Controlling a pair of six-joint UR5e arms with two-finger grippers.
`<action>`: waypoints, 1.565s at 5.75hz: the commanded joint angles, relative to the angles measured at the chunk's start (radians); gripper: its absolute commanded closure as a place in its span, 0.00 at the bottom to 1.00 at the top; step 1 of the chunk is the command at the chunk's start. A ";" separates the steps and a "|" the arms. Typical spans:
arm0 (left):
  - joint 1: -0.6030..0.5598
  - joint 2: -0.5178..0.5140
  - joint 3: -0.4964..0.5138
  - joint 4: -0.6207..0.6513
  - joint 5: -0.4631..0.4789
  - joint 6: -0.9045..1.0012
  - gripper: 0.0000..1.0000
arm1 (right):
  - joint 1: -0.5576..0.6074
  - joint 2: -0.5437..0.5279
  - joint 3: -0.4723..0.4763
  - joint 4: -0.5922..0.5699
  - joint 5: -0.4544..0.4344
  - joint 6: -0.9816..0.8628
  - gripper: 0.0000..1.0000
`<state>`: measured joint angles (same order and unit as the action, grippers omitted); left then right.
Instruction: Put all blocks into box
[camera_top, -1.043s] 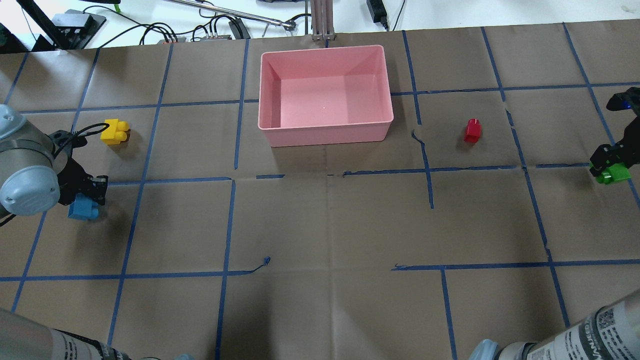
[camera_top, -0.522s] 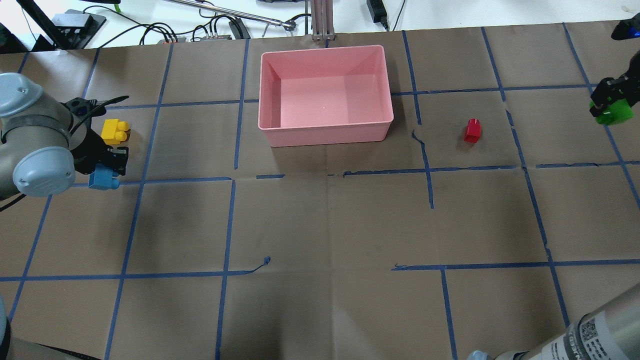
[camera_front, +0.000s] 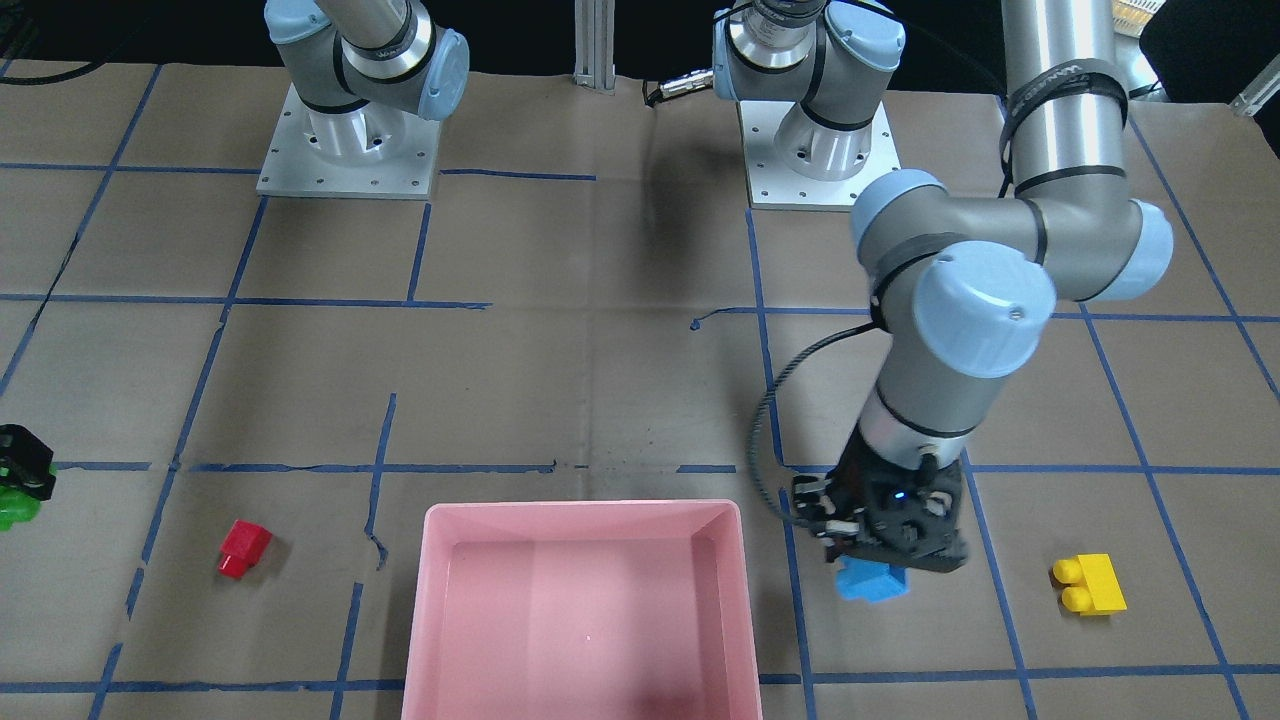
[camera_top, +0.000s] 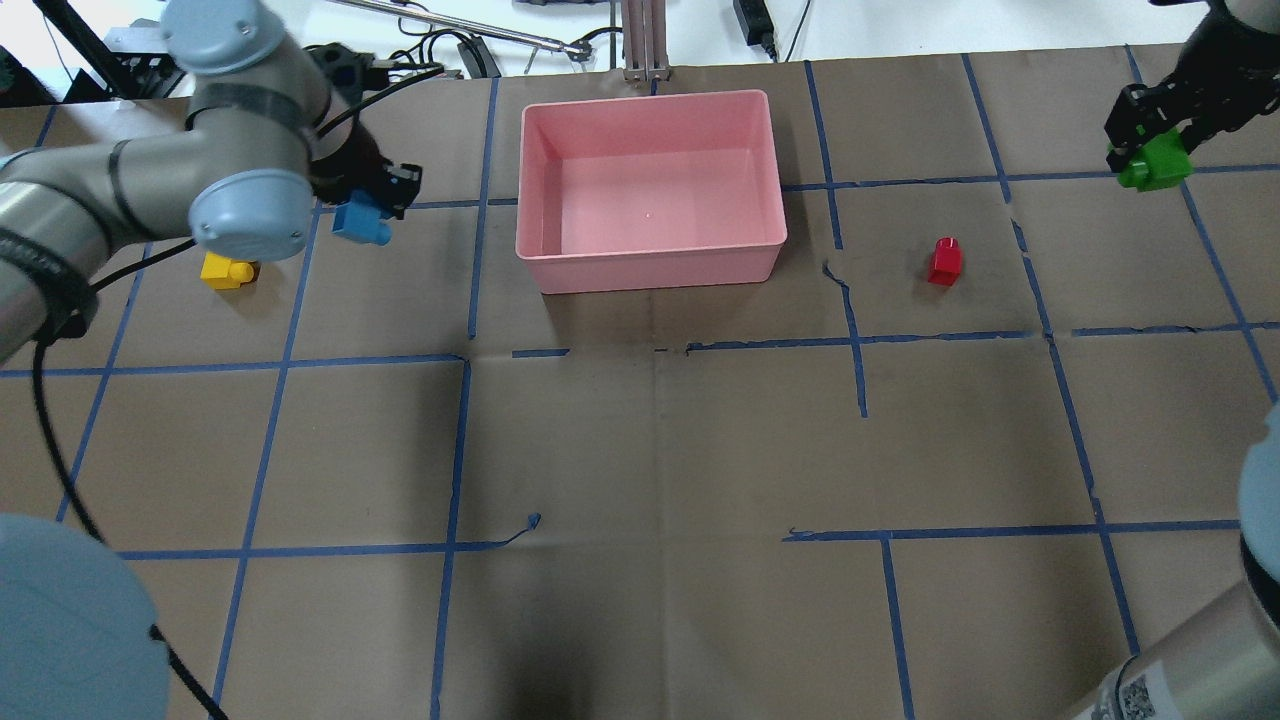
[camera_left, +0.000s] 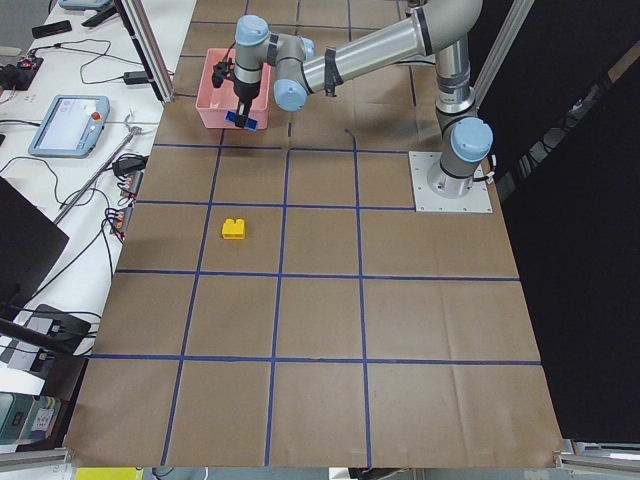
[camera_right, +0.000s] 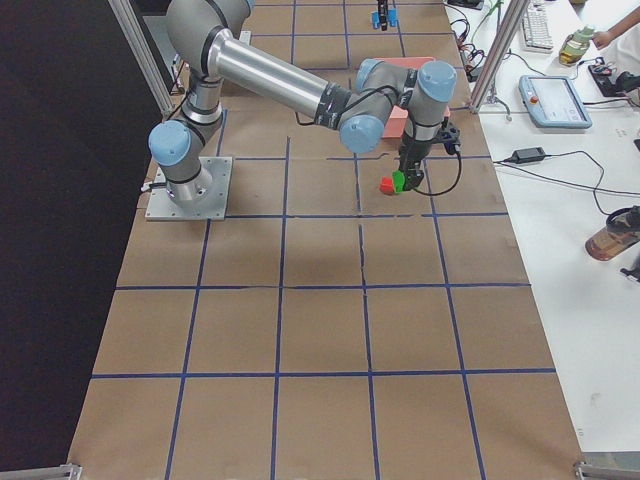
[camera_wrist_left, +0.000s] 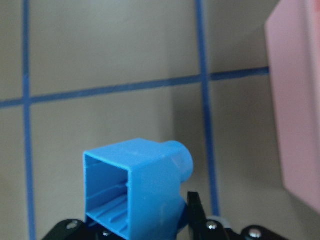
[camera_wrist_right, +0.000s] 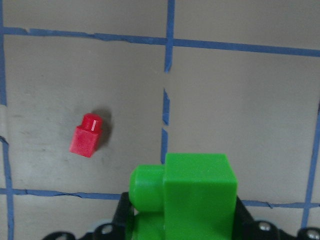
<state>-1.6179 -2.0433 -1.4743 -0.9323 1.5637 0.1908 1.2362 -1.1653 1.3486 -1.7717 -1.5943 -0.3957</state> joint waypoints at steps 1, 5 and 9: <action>-0.165 -0.147 0.219 -0.013 -0.002 -0.007 1.00 | 0.107 -0.002 -0.009 0.003 0.000 0.165 0.66; -0.166 -0.123 0.181 -0.014 0.002 -0.008 0.00 | 0.247 0.009 -0.055 -0.002 0.004 0.385 0.66; 0.228 -0.048 0.137 -0.174 0.013 0.015 0.00 | 0.450 0.184 -0.236 -0.015 0.002 0.669 0.67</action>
<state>-1.4973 -2.0938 -1.3228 -1.0344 1.5713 0.1943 1.6222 -1.0437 1.1710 -1.7815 -1.5911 0.1909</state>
